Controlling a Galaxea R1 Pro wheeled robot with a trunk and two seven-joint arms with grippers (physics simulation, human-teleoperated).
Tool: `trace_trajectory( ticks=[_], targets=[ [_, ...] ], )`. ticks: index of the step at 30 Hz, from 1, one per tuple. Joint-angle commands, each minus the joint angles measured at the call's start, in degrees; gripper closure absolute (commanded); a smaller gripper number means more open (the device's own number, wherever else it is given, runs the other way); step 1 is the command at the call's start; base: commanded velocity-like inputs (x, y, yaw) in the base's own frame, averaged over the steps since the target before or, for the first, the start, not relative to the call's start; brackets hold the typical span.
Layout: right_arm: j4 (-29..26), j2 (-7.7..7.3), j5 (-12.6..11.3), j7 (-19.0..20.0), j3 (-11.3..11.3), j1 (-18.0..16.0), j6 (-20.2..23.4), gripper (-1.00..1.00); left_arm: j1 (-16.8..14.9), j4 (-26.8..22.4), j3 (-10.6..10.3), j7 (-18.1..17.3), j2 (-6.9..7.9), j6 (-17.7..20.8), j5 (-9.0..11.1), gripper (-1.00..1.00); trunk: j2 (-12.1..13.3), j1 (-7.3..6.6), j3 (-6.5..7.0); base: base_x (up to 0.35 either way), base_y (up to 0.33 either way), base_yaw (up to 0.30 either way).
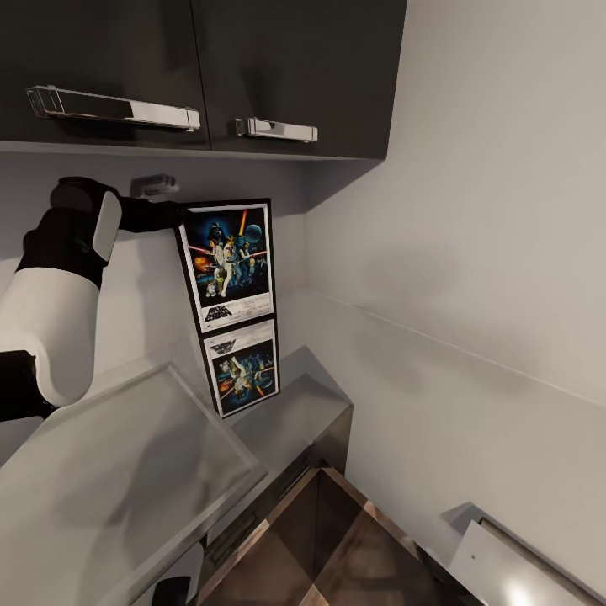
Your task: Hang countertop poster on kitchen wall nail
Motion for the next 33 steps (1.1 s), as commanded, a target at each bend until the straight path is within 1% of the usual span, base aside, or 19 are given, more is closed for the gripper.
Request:
trace_trajectory(
  ticks=[1, 12, 14, 15, 16, 17, 18, 19, 20, 22, 26, 33],
  targets=[
    [0.3, 0.00, 0.6, -0.3, 0.0, -0.1, -0.3, -1.00, 0.0, 0.0, 0.1, -0.1, 0.02, 0.3, 0.0, -1.00, 0.0, 0.00, -0.06, 0.000, 0.000, 0.000],
    [0.2, 0.00, 0.6, -0.3, 0.0, -0.1, -0.4, -1.00, 0.0, 0.4, 0.1, -0.1, 0.08, -0.1, 0.0, -1.00, 0.0, 0.00, -0.75, 0.000, 0.000, 0.000],
    [0.2, 0.00, 0.6, -0.3, 0.0, -0.1, -0.4, -1.00, 0.0, 0.5, 0.1, -0.1, 0.08, -0.7, 0.0, -1.00, 0.0, 0.00, -0.93, 0.000, 0.000, 0.000],
    [0.2, 0.00, 0.6, -0.3, 0.1, -0.1, -0.4, -1.00, 0.0, 0.7, 0.1, 0.0, 0.08, -1.8, 0.0, -1.00, 0.0, 0.00, -1.02, 0.000, 0.000, 0.000],
    [0.2, 0.00, 0.6, -0.3, 0.1, -0.1, -0.4, -1.00, 0.0, 2.7, -0.2, 0.9, 0.01, -3.8, 0.0, -1.00, 0.0, 0.00, -1.11, 0.000, 0.000, 0.000],
    [0.2, 0.00, 0.6, -0.3, 0.1, -0.1, -0.4, -1.00, 0.0, 3.3, -0.3, 1.4, -0.06, -4.0, 0.0, -1.00, 0.0, 0.00, -1.20, 0.000, 0.000, 0.000],
    [0.2, 0.00, 0.6, -0.3, 0.1, -0.1, -0.4, -1.00, 0.0, 4.5, -0.4, 2.9, -0.32, -4.2, 0.0, -1.00, 0.0, 0.00, -1.30, 0.000, 0.000, 0.000],
    [0.2, 0.00, 0.6, -0.3, 0.1, -0.1, -0.4, -1.00, -0.4, 6.4, -0.6, 6.3, -1.04, -4.6, 0.0, -1.00, 0.0, 0.00, -1.39, 0.000, 0.000, 0.000],
    [0.2, 0.04, 0.6, -0.3, 0.1, -0.1, -0.4, -1.00, -1.0, 7.4, -0.7, 6.9, -1.18, -4.6, 0.0, -1.00, 0.0, 0.00, -1.48, 0.000, 0.000, 0.000],
    [0.2, 0.07, 0.7, -0.3, 0.1, -0.1, -0.4, -1.00, -3.0, 10.2, -0.7, 7.6, -1.27, -4.8, 0.0, -1.00, 0.0, 0.00, -1.66, 0.000, 0.000, 0.000],
    [0.1, 0.13, 0.7, -0.3, 0.1, -0.1, -0.4, -1.00, -4.9, 13.3, -0.7, 8.0, -1.37, -5.6, 0.1, -1.00, 0.0, 0.00, -2.03, 0.000, 0.000, 0.000],
    [0.0, 0.40, 0.7, -0.3, 0.1, -0.1, -0.4, -1.00, -5.6, 14.5, -0.7, 8.2, -1.38, -6.6, 0.0, -1.00, 0.0, 0.00, -2.68, 0.000, 0.000, 0.000]
  ],
)
